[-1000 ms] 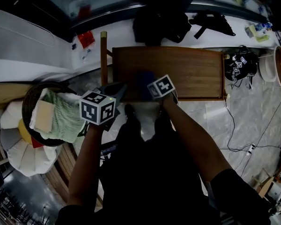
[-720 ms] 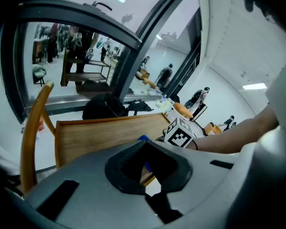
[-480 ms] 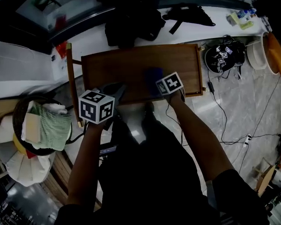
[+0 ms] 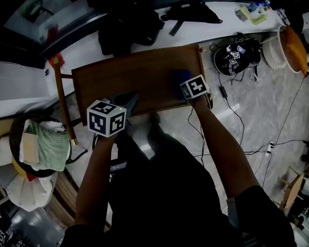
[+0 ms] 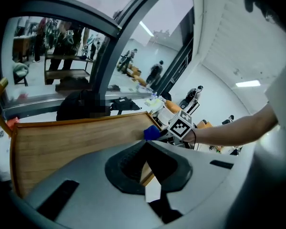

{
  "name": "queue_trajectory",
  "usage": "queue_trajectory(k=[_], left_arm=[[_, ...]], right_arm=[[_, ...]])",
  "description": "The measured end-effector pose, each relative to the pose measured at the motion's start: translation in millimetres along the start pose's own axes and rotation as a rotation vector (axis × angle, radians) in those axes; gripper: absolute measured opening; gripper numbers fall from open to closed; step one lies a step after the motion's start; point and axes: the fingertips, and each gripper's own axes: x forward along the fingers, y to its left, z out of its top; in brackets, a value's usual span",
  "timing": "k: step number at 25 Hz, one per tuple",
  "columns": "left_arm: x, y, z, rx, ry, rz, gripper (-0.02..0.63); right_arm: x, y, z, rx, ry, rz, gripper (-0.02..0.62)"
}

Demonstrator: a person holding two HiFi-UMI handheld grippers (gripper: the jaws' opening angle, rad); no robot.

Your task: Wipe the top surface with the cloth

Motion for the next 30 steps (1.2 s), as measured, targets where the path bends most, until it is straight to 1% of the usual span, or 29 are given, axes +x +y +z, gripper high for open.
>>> queue_trajectory(k=[3, 5, 8, 11, 13, 14, 15, 17, 18, 19, 21, 25, 27, 28, 30], left_arm=[[3, -4, 1, 0.006, 0.002, -0.002, 0.006], [0, -6, 3, 0.01, -0.002, 0.0, 0.006], [-5, -6, 7, 0.017, -0.011, 0.0, 0.006], [-16, -2, 8, 0.02, -0.028, 0.005, 0.006], [-28, 2, 9, 0.023, -0.038, 0.01, 0.006], [-35, 5, 9, 0.024, -0.043, 0.013, 0.006], [-44, 9, 10, 0.024, -0.05, 0.015, 0.006], [-70, 23, 11, 0.017, -0.075, 0.025, 0.006], [-87, 34, 12, 0.006, -0.093, 0.036, 0.006], [-105, 47, 12, -0.008, -0.112, 0.05, 0.006], [-142, 74, 8, -0.026, -0.131, 0.081, 0.006], [-209, 125, -15, -0.036, -0.119, 0.139, 0.006], [-238, 145, -29, -0.053, -0.116, 0.161, 0.006], [-252, 153, -37, -0.059, -0.115, 0.17, 0.006], [-276, 168, -51, -0.066, -0.108, 0.185, 0.006]], right_arm=[[-11, -24, -6, -0.055, 0.051, -0.105, 0.063], [-18, -35, -10, -0.054, 0.082, -0.158, 0.063], [-21, -47, -21, -0.029, 0.12, -0.217, 0.063], [-24, -60, -28, 0.006, 0.114, -0.277, 0.063], [-27, -65, -33, 0.052, 0.112, -0.293, 0.063], [-29, -66, -33, 0.085, 0.101, -0.293, 0.063], [-33, -65, -28, 0.127, 0.062, -0.281, 0.063], [-42, -51, -9, 0.234, -0.096, -0.213, 0.063], [-48, -36, 1, 0.275, -0.176, -0.171, 0.063], [-53, -15, 11, 0.286, -0.235, -0.128, 0.063], [-57, 44, 28, 0.236, -0.29, -0.028, 0.063], [-40, 195, 73, 0.09, -0.356, 0.186, 0.063], [-20, 267, 95, 0.045, -0.385, 0.279, 0.063], [-8, 300, 103, 0.035, -0.382, 0.327, 0.063], [17, 363, 112, 0.028, -0.336, 0.421, 0.063]])
